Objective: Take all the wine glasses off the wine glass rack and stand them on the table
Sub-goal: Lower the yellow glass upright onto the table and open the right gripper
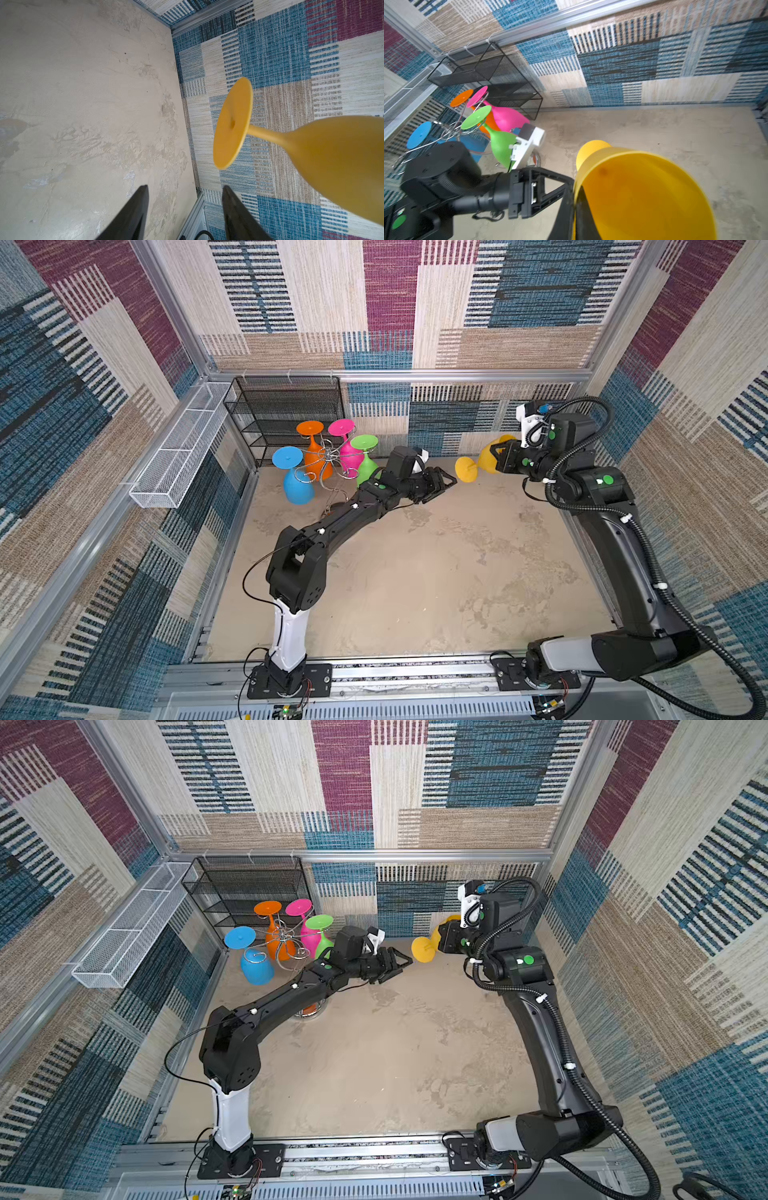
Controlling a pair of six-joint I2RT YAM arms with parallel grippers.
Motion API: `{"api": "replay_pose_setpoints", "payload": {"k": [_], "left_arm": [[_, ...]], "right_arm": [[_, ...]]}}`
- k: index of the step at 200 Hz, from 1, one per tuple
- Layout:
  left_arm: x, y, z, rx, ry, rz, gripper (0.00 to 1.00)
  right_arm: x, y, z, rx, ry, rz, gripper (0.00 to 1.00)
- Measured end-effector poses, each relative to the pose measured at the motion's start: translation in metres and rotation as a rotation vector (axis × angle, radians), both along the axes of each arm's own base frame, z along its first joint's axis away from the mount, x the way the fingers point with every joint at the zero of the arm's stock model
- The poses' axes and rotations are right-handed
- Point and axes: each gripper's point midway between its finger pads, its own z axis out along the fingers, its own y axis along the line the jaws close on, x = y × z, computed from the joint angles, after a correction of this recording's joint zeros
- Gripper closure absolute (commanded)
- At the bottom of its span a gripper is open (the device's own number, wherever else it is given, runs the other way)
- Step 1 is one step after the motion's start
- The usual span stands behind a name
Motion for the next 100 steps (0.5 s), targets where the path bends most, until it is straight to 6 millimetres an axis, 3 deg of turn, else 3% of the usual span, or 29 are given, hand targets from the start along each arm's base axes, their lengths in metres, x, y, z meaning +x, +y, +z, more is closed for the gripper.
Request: {"api": "replay_pose_setpoints", "payload": {"k": [44,100], "left_arm": [[-0.021,-0.004,0.019,0.018,-0.077,-0.038,0.28],[-0.062,0.001,0.051,0.113,-0.257,-0.092,0.18]], "right_arm": [[0.026,-0.014,-0.011,-0.072,0.033,-0.088,1.00],[0.086,-0.019,-0.060,-0.148,0.132,-0.136,1.00]]}}
